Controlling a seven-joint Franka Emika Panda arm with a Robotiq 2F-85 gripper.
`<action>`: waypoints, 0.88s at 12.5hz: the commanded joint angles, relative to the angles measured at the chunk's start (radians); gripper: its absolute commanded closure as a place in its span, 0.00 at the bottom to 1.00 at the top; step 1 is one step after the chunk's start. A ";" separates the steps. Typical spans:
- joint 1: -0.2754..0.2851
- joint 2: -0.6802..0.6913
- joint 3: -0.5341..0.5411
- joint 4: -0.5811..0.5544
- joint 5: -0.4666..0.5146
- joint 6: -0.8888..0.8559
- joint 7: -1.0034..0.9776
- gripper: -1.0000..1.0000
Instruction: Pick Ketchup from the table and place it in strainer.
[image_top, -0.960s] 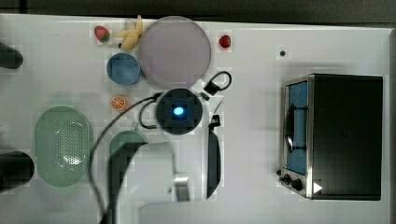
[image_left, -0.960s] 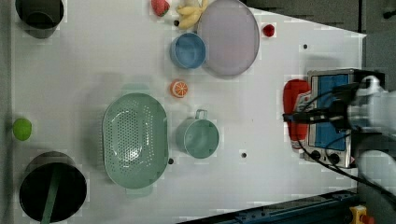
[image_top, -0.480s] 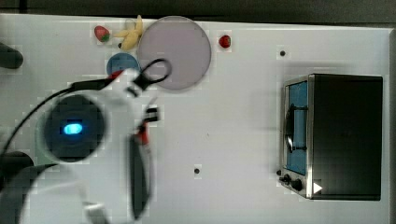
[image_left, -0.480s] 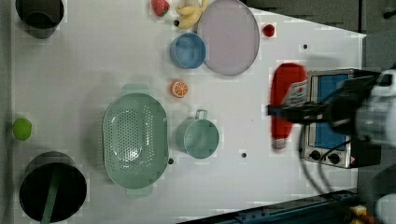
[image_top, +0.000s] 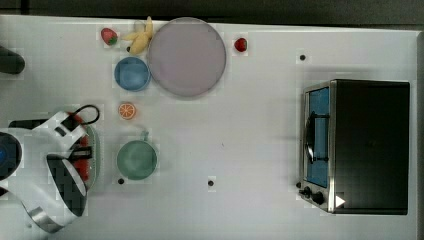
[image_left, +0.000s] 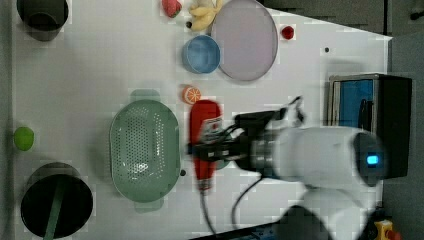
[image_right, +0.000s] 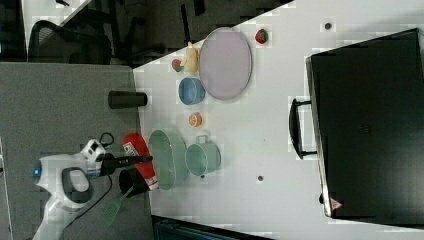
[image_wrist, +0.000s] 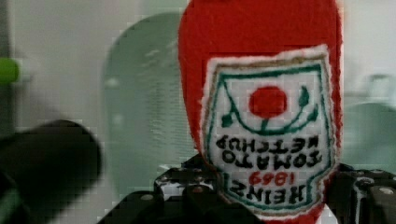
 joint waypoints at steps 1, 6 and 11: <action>0.011 0.099 0.018 0.004 0.006 0.173 0.186 0.37; 0.047 0.314 0.019 0.034 0.001 0.365 0.196 0.01; 0.041 0.159 0.031 0.082 0.001 0.229 0.369 0.00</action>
